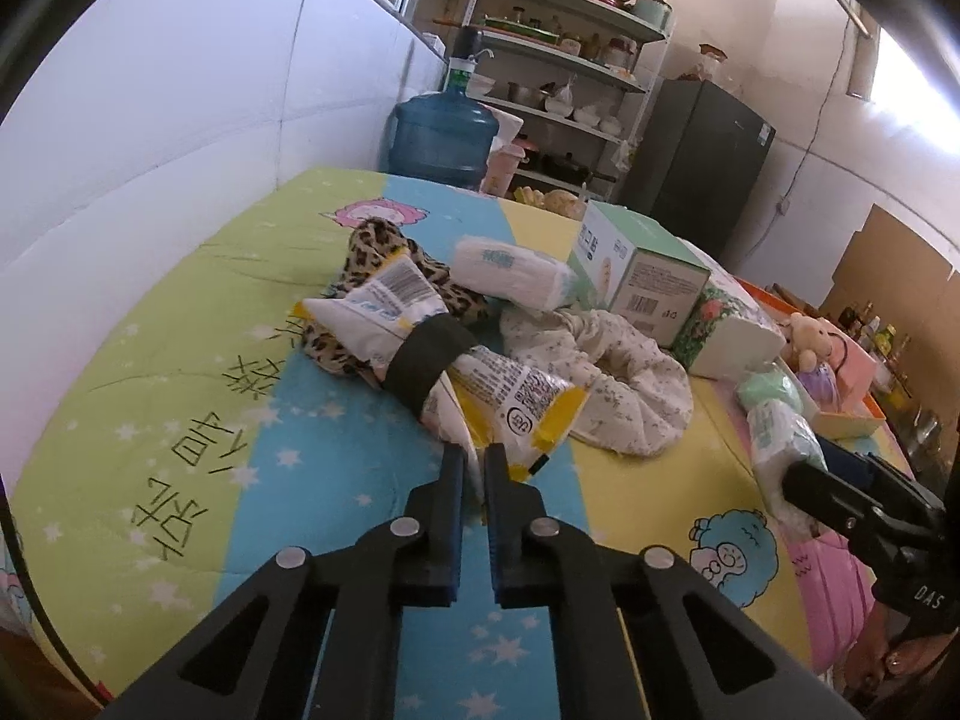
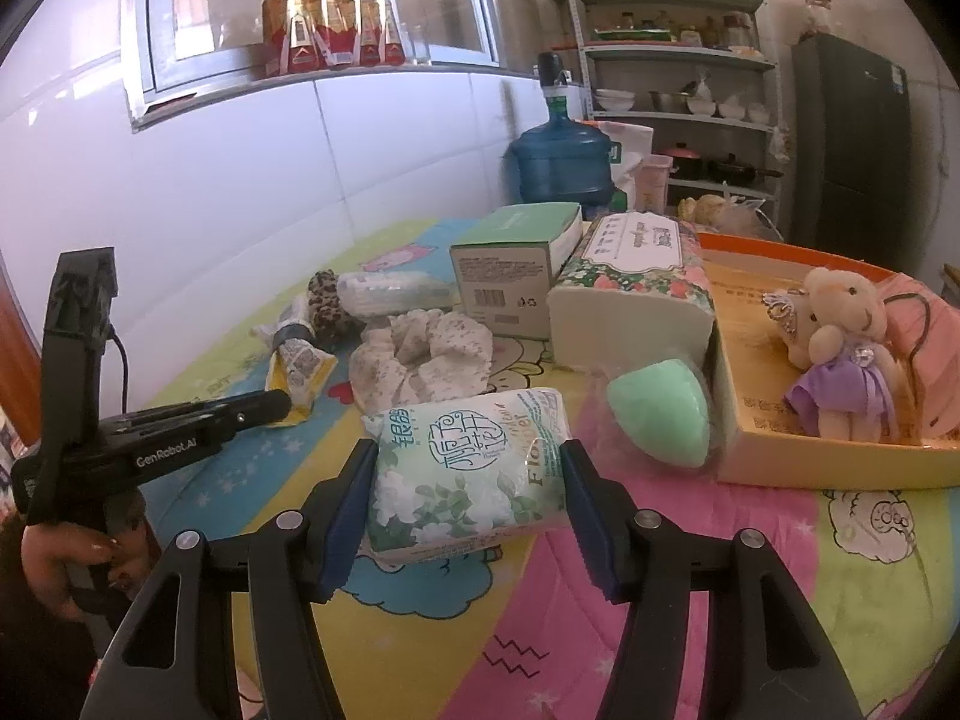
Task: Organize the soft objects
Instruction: 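Lift and carry the snack bag and tissue pack over the box with both tools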
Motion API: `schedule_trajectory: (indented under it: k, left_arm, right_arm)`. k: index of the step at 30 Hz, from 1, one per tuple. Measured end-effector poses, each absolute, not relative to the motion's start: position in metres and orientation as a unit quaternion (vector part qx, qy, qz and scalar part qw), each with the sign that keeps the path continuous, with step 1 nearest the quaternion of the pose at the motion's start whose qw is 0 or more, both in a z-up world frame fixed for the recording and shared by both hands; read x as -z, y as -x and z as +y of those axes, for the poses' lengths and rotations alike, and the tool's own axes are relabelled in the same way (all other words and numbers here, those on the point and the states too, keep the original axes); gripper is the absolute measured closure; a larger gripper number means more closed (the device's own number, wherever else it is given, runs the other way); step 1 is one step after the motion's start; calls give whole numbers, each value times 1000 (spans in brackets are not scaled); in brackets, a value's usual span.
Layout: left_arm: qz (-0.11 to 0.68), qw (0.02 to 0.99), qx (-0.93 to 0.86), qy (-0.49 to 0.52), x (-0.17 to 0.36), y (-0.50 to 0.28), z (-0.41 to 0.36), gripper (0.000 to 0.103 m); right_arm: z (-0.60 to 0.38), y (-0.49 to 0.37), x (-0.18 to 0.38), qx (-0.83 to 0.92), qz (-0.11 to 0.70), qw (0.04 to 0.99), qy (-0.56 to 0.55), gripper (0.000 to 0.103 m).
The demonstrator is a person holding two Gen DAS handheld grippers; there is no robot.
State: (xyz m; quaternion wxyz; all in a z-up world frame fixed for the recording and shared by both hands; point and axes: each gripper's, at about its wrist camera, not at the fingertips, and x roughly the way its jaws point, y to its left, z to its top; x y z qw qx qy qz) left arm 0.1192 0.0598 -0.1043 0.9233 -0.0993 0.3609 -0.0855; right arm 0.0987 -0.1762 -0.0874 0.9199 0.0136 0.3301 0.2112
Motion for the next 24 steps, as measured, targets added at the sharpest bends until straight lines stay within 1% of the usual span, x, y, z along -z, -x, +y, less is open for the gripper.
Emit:
schedule_trajectory:
  k: [5, 14, 18, 20, 21, 22, 23, 24]
  left_arm:
    - [335, 937, 77, 64, 94, -108, 56, 99]
    - [290, 953, 86, 33, 69, -91, 48, 99]
    - [309, 948, 80, 23, 73, -94, 46, 99]
    - [324, 943, 73, 33, 80, -98, 50, 96]
    - [330, 941, 67, 38, 82, -97, 51, 93]
    - [337, 938, 61, 46, 85, -100, 53, 80]
    - [338, 937, 62, 61, 85, -101, 57, 61]
    - [336, 937, 65, 71, 85, -101, 61, 52]
  right_arm:
    - [-175, -97, 84, -213, 325, 922, -12, 41]
    - [-173, -89, 71, -211, 307, 928, -10, 41]
    - [-173, -84, 68, -211, 304, 929, -7, 41]
    - [-173, -82, 68, -212, 304, 929, -9, 40]
    - [-174, -82, 68, -213, 303, 929, -11, 40]
    - [-174, -81, 69, -213, 303, 929, -13, 39]
    - [-175, -81, 69, -213, 303, 929, -14, 39]
    - [-176, -81, 69, -213, 303, 929, -15, 39]
